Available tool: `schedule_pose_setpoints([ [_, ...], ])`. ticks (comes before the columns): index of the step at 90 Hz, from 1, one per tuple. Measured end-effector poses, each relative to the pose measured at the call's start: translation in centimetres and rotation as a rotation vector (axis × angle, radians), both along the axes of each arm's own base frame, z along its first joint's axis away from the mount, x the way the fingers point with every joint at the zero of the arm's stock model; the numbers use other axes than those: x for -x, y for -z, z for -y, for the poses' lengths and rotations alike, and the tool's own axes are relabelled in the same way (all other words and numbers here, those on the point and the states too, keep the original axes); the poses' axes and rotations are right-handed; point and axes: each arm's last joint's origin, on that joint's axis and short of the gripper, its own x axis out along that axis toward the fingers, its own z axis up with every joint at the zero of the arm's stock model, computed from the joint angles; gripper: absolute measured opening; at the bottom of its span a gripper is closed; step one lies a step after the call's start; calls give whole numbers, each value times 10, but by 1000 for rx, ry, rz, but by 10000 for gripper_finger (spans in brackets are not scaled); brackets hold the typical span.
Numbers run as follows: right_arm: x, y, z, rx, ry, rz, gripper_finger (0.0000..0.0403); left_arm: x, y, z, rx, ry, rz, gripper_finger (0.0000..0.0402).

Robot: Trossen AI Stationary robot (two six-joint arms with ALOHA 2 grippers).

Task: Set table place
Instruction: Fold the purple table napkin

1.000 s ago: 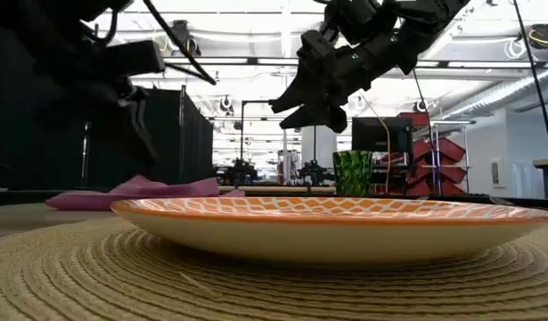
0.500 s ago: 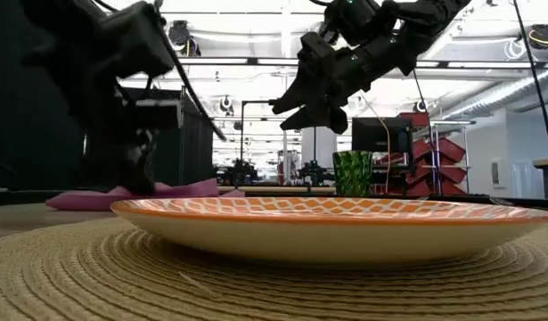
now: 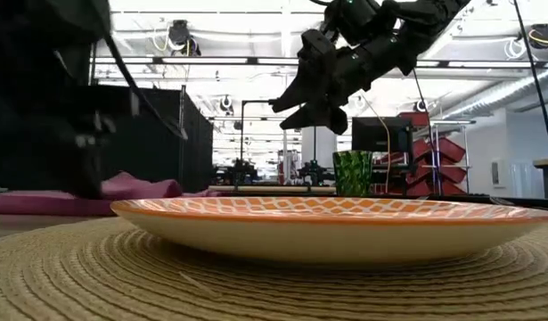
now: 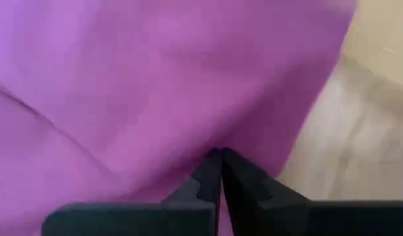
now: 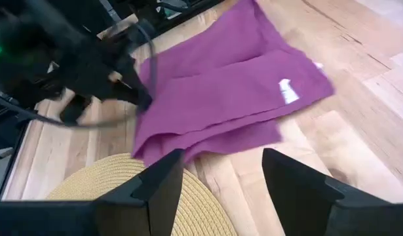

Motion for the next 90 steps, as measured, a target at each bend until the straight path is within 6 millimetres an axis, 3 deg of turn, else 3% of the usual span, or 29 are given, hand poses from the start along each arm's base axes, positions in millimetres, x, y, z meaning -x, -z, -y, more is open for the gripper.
schedule_pose_setpoints([
  [6,0,0,0,-4,2,0,196,3,-23,-2,16,-61,128,0],
  [19,0,0,0,-5,1,-3,196,27,-52,-15,159,-308,298,0],
  [32,2,3,0,8,-8,-32,196,59,-55,-24,345,-550,306,0],
  [46,3,5,1,24,-21,-62,196,79,-62,-35,333,-699,369,8],
  [57,3,5,0,12,-45,-57,196,90,-59,-49,257,-828,336,34],
  [75,3,5,-1,0,-66,-53,196,82,-46,-67,286,-957,307,76],
  [90,3,5,-2,-12,-88,-50,196,82,-5,-77,454,-1028,223,79],
])
